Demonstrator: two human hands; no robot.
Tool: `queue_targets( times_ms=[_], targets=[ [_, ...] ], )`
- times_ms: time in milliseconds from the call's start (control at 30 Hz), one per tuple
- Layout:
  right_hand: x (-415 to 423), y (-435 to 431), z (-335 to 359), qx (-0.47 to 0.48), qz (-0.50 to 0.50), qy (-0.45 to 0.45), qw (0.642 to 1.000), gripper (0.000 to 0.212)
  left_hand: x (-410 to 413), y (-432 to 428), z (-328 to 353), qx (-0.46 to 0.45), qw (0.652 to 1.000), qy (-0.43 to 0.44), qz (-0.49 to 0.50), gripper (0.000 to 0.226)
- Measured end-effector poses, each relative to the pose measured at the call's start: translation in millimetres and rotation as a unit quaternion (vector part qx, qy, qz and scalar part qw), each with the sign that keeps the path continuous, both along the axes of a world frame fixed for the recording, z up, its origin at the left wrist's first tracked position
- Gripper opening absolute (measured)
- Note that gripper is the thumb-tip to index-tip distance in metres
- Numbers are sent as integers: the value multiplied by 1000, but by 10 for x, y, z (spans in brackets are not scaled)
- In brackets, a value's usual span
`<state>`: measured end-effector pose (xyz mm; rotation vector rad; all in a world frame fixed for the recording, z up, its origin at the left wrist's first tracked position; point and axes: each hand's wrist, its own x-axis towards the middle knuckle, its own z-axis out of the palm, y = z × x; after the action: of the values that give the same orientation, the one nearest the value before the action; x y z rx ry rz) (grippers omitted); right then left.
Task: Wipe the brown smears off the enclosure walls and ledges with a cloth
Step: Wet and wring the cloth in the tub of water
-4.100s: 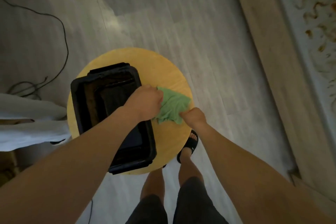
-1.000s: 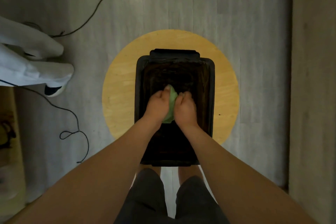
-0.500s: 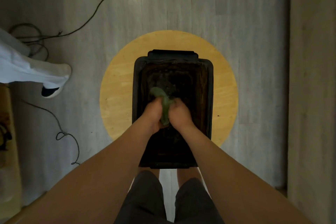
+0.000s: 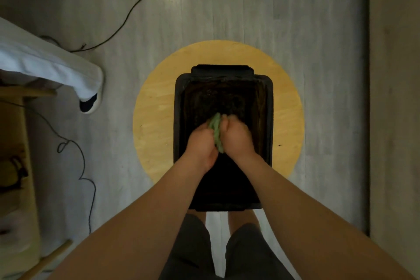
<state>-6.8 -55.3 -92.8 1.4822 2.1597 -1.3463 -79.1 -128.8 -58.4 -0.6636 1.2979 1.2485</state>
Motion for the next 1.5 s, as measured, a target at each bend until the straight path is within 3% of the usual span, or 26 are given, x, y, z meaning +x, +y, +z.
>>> queue_targets(
  times_ms=[133, 200, 300, 467, 567, 667, 733, 800, 967, 1067, 1133, 1200, 1333, 1500],
  targets=[
    [-85, 34, -85, 4, -115, -17, 993, 38, 6, -22, 18, -14, 1000, 21, 15, 33],
    [-80, -69, -93, -35, -102, -61, 992, 48, 32, -23, -19, -38, 999, 17, 4, 26],
    [-76, -164, -42, -156, -49, -116, 980, 47, 52, -5, -50, -57, 997, -49, 18, 33],
    [39, -268, 328, -219, -79, 64, 970, 42, -87, -45, -88, -46, 995, -87, 32, 30],
    [98, -369, 368, -106, -9, 137, 985, 49, -133, -23, -107, -62, 996, -63, 10, 31],
    [95, -351, 182, 84, 110, 83, 987, 63, -125, -23, -31, -68, 997, -32, -4, 21],
    [58, -298, 65, 137, 148, 39, 979, 73, -108, -52, -25, -42, 999, -13, -11, 18],
    [16, -214, -37, 147, 123, -4, 981, 66, -85, -67, -22, -14, 1000, 24, -6, 19],
    [-102, -184, -148, 45, -126, -85, 987, 45, -34, -40, -33, -41, 998, 54, -9, 35],
    [-128, -227, -79, -112, -96, -133, 980, 52, -19, -7, -52, -69, 998, 5, -13, 37],
    [-114, -234, 61, -187, -47, -83, 978, 51, -44, 30, -10, -69, 997, -30, 12, 33],
    [-66, -246, 256, -183, -31, -19, 982, 45, -98, 10, -31, -56, 996, -68, 24, 34],
    [64, -314, 519, -128, -12, 113, 985, 47, -192, -10, -82, -26, 996, -86, 16, 21],
    [84, -294, 375, 28, 70, 137, 988, 47, -170, 11, 21, -41, 997, -61, 8, 15]
  ],
)
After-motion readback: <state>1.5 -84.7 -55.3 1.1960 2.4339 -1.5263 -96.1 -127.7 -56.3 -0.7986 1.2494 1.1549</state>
